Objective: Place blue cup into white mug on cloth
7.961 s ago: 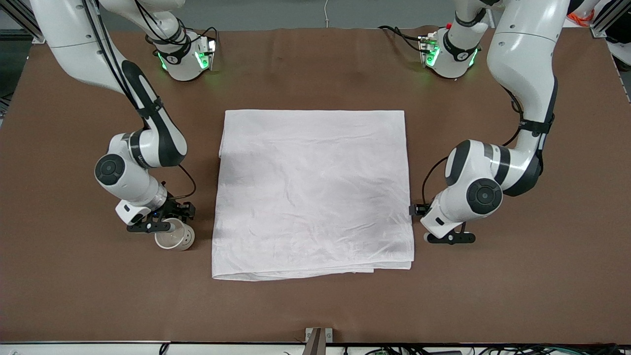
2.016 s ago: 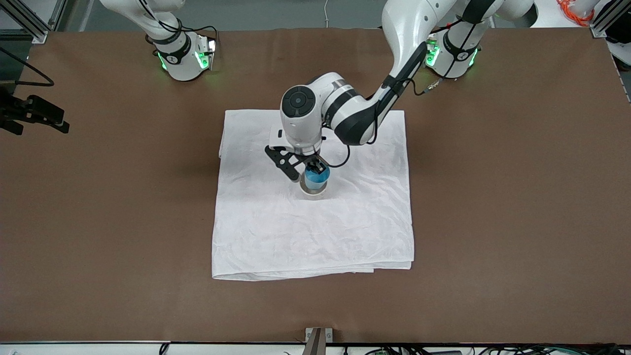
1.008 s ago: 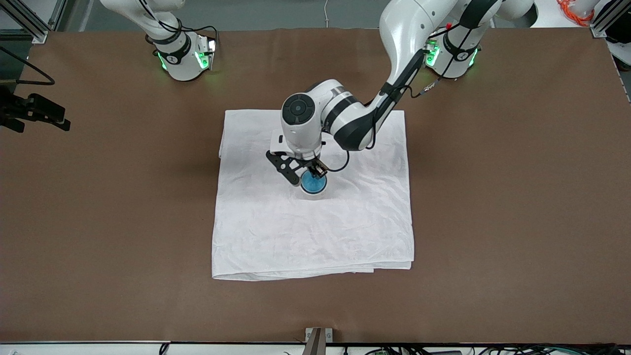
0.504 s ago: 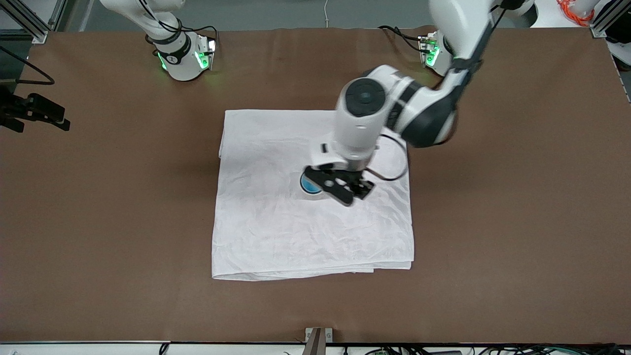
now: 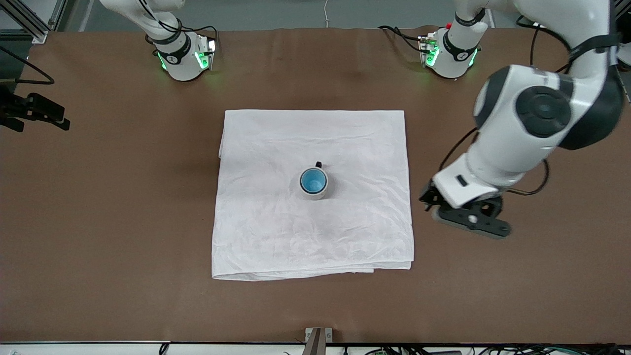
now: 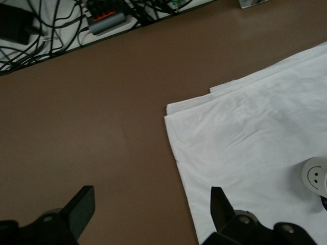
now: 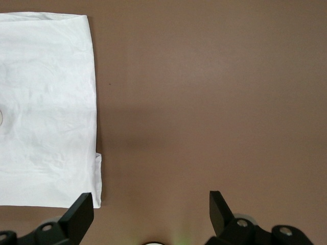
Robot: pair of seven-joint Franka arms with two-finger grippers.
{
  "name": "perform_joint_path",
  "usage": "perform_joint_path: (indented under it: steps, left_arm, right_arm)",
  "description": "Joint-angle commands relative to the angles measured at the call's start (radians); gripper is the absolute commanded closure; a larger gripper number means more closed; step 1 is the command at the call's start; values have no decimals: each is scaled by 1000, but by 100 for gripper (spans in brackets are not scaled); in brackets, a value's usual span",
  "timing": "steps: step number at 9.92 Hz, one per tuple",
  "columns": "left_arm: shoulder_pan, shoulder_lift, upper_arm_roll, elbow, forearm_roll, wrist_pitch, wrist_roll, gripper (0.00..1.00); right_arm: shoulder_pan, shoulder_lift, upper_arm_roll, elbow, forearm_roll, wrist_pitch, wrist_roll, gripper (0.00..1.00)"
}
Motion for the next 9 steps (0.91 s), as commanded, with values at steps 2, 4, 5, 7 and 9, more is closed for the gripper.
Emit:
perform_joint_path:
  steps: [2,4,5,7,9]
  left_arm:
    - [136,-108,20,-24,1,-123,-15,0]
    - [174,-202,83,-30,-69,-190,3,0]
    - [167,-228,99,-38,-73,-204,8,0]
    - [184,-292,97,-132,-92,-177,9,0]
    - [227,-381,79,-273,-116,-91,-9,0]
  right_arm:
    - [-3,0,0,10,-9,-4,10,0]
    - [0,0,1,10,-8,-12,12,0]
    - [0,0,1,10,-8,-10,12,0]
    - [-2,0,1,10,-9,-6,10,0]
    - [-2,0,0,10,-9,-12,10,0]
